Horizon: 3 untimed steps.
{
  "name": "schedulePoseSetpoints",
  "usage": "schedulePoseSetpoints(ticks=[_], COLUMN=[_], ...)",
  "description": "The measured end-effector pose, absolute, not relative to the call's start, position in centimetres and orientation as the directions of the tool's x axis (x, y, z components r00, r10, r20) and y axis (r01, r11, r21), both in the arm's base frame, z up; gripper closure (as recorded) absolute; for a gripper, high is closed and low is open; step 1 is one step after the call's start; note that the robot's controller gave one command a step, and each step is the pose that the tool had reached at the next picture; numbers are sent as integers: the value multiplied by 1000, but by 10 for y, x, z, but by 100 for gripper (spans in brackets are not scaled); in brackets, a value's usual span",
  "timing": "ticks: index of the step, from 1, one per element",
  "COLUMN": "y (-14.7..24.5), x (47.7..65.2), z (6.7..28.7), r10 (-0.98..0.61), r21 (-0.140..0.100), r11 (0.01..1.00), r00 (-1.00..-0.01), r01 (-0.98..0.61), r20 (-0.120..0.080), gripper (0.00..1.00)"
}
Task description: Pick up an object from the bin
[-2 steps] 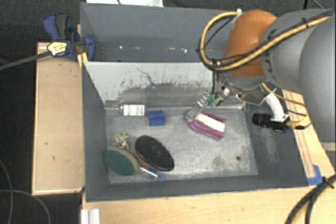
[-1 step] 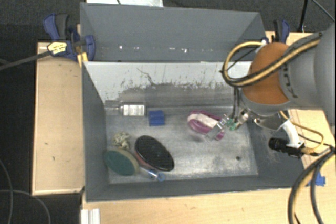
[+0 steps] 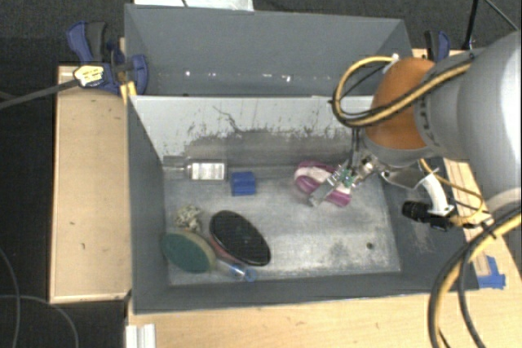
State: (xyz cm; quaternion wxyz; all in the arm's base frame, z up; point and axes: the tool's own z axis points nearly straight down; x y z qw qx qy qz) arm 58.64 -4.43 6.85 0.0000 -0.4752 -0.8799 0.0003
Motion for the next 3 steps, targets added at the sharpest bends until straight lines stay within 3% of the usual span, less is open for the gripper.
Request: schedulePoseSetpoints(ticks=[1, 2, 3], y=[-44, -36, -44], x=[585, 591, 575], z=[69, 183, 282], r10=[835, 835, 832], r21=[-4, 6, 6], r11=[551, 551, 554], r00=[-551, -551, -554], r01=[835, 835, 832], r20=[3, -5, -6], gripper=[100, 100, 100])
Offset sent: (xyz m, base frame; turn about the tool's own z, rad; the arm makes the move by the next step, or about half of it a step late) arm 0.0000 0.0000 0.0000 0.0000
